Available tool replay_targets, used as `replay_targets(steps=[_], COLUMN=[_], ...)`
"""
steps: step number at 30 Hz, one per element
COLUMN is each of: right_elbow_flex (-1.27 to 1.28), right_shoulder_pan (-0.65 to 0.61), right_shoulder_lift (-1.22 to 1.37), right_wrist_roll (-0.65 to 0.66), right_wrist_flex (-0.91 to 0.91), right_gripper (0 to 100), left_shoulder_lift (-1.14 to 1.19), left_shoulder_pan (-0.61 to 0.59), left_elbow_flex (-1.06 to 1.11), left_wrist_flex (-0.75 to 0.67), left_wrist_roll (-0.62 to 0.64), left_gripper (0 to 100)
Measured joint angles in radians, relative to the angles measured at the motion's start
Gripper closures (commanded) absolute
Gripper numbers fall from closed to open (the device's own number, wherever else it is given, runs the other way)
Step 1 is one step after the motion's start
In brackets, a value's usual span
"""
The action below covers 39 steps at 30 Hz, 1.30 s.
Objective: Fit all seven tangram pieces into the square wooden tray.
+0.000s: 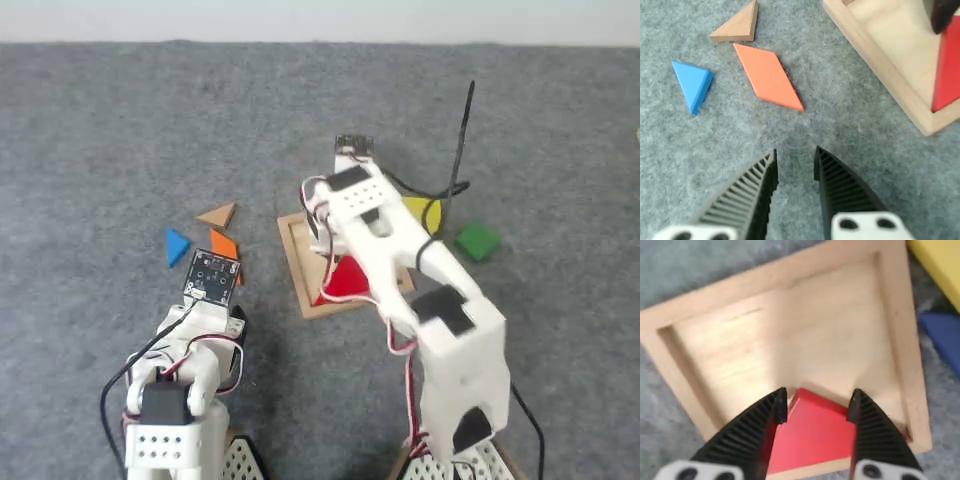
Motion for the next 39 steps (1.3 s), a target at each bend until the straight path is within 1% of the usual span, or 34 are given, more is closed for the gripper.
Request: replay_targets(steps=[3,12,15,18,20,23,25,27,29,34,39], right_elbow_flex=[0.118,0.353,0.413,0.445,0.456,0.465,0.463,0.463,0.463,0.463,0.448], right_shoulder_pan=[-0.005,-0.006,0.009,0.115,0.207,0.361,0.422,0.434,0.420,0.350,0.345], right_shoulder_lift=[-0.146,-0.608,-0.687,-0.741,-0.750,-0.740,-0.698,-0.629,-0.560,-0.454,-0.394], right_wrist_roll=[0.017,0.164,0.272,0.474,0.592,0.657,0.713,0.787,0.855,0.941,1.020], right_wrist_flex=[-0.040,-0.063,-0.066,-0.074,-0.109,-0.198,-0.233,-0.249,-0.269,-0.316,-0.350], right_gripper=[81.9,81.9,81.9,81.9,81.9,81.2,76.5,69.8,65.9,65.6,65.6], left_shoulder_lift=[0.000,0.000,0.000,0.000,0.000,0.000,0.000,0.000,0.000,0.000,0.000], left_shoulder_pan=[0.000,0.000,0.000,0.000,0.000,0.000,0.000,0.000,0.000,0.000,0.000], left_elbow_flex=[0.000,0.000,0.000,0.000,0.000,0.000,0.000,0.000,0.000,0.000,0.000], left_wrist_flex=[0.000,0.000,0.000,0.000,0.000,0.000,0.000,0.000,0.000,0.000,0.000], left_wrist_roll=[0.000,0.000,0.000,0.000,0.000,0.000,0.000,0.000,0.000,0.000,0.000], left_gripper=[88,88,88,88,88,88,88,88,88,88,88])
